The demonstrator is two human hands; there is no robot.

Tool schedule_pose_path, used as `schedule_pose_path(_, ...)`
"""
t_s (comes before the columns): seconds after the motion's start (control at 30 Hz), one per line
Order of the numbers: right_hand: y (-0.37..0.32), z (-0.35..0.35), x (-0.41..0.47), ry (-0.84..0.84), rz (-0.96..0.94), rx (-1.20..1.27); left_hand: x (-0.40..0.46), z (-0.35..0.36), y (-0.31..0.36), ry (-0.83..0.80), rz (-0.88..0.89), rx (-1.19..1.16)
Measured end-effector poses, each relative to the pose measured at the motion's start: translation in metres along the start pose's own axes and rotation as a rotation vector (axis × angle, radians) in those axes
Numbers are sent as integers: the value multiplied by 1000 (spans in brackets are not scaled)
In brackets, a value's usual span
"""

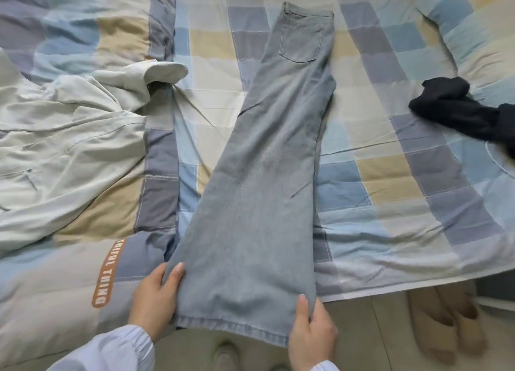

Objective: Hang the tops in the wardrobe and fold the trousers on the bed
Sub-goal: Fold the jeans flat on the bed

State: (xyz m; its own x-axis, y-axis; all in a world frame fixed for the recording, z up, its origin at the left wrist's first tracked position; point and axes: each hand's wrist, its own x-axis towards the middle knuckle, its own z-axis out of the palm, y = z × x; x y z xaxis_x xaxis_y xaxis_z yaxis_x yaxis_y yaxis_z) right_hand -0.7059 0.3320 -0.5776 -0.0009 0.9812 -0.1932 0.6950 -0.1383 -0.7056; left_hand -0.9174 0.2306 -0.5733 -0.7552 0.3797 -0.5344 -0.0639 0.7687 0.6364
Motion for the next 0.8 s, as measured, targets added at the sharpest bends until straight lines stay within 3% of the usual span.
schedule_pose_path(0.07,-11,-7,-5,155,-164,49,-6,0,-2,35,36,-39)
schedule_pose_path(0.1,-10,-8,-9,167,-151,55,-6,3,-8,20,30,-16)
schedule_pose_path(0.17,4,-2,-13,57,61,-13,1,13,-23,-70,-40,149)
schedule_pose_path(0.23,32,15,-10,-226,388,-239,10,27,-37,-163,-140,395)
schedule_pose_path(0.33,68,35,2,-498,576,-343,18,54,-42,-211,-87,568)
schedule_pose_path(0.4,69,45,14,-479,578,-291,17,68,-40,-200,-29,633)
schedule_pose_path(0.5,68,53,35,-396,486,-250,21,75,-46,-53,54,719)
schedule_pose_path(0.67,78,58,43,-451,389,-265,46,73,-41,-218,51,520)
schedule_pose_path(0.8,73,57,40,-616,423,-27,51,69,-37,-345,-76,281)
